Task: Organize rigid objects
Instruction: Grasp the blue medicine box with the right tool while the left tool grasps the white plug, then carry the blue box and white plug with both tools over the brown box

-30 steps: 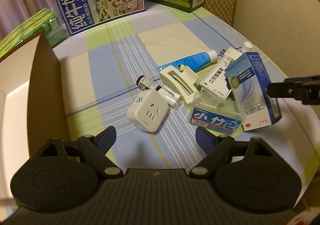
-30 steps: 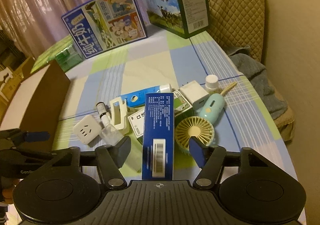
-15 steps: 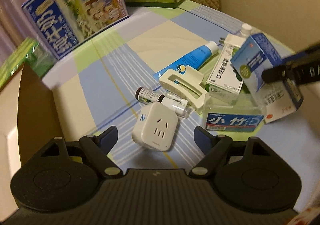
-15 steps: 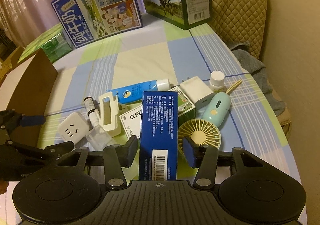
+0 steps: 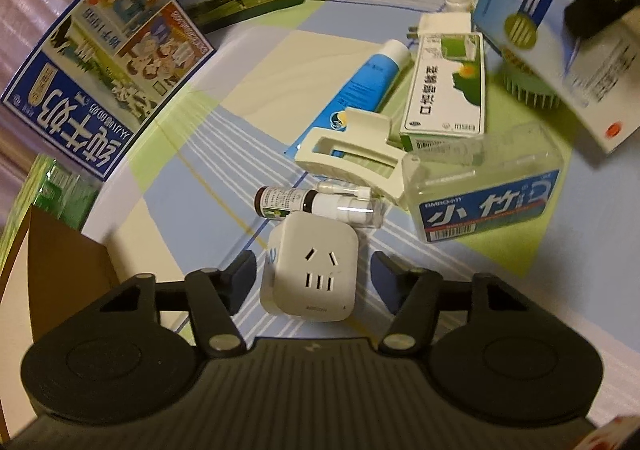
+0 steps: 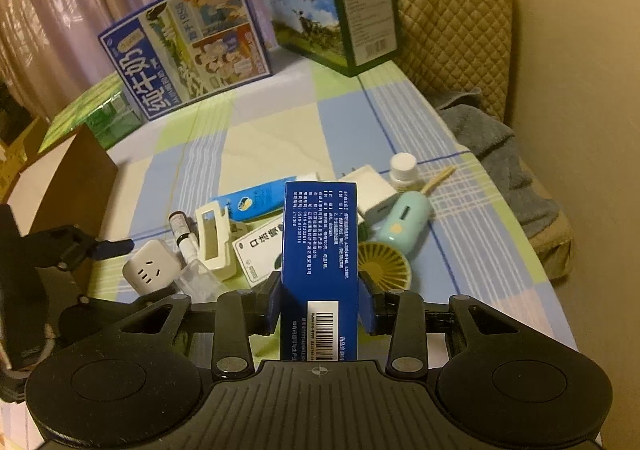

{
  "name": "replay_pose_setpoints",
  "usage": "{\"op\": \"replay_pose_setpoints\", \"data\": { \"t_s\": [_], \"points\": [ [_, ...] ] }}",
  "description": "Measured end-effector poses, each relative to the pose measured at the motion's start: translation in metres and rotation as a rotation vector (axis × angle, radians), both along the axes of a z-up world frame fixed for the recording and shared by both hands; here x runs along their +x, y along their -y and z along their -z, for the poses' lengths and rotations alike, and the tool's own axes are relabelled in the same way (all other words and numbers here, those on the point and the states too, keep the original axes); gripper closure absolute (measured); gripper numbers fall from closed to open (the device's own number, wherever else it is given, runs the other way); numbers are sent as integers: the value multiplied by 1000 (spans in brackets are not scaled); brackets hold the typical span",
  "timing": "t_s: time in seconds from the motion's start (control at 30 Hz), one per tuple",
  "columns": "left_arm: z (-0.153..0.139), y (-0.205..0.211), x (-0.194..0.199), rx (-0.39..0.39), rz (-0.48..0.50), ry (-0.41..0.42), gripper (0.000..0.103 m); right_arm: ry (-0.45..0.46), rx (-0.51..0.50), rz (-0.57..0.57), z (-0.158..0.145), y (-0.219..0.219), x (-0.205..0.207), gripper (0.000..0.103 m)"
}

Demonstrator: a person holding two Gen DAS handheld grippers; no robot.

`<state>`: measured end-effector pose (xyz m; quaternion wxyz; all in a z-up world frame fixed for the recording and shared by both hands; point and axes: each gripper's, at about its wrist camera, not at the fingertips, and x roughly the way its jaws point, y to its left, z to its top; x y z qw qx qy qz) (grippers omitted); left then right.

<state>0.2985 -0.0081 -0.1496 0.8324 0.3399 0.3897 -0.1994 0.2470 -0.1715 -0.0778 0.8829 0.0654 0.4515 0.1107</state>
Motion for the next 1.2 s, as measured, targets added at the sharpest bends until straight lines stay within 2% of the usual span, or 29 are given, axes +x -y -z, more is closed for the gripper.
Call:
{"op": "replay_pose_setpoints", "data": {
  "t_s": [0.07, 0.33, 0.4, 0.57, 0.77, 0.97, 1.2],
  "points": [
    [4, 2, 2, 19, 1, 7, 52, -7, 5, 12, 0, 5, -3, 68],
    [8, 4, 2, 23, -3, 21, 53, -15, 19, 25, 0, 18, -15, 68],
    [5, 1, 1, -10, -30, 5, 53, -11, 22, 21, -2, 20, -17, 68],
    [-11, -10, -6, -151, -130, -60, 53, -5, 31, 3, -4, 28, -26, 68],
    [-40, -23, -38, -319, -280, -95, 53, 3, 53, -63, -9, 35, -43, 68],
    [-74, -32, -90, -425, -409, -66, 53, 13, 71, -189, -18, 29, -63, 68],
    [-106, -51, -149, -499, -561, -19, 53, 19, 116, -380, -27, -2, -88, 68]
  ]
}}
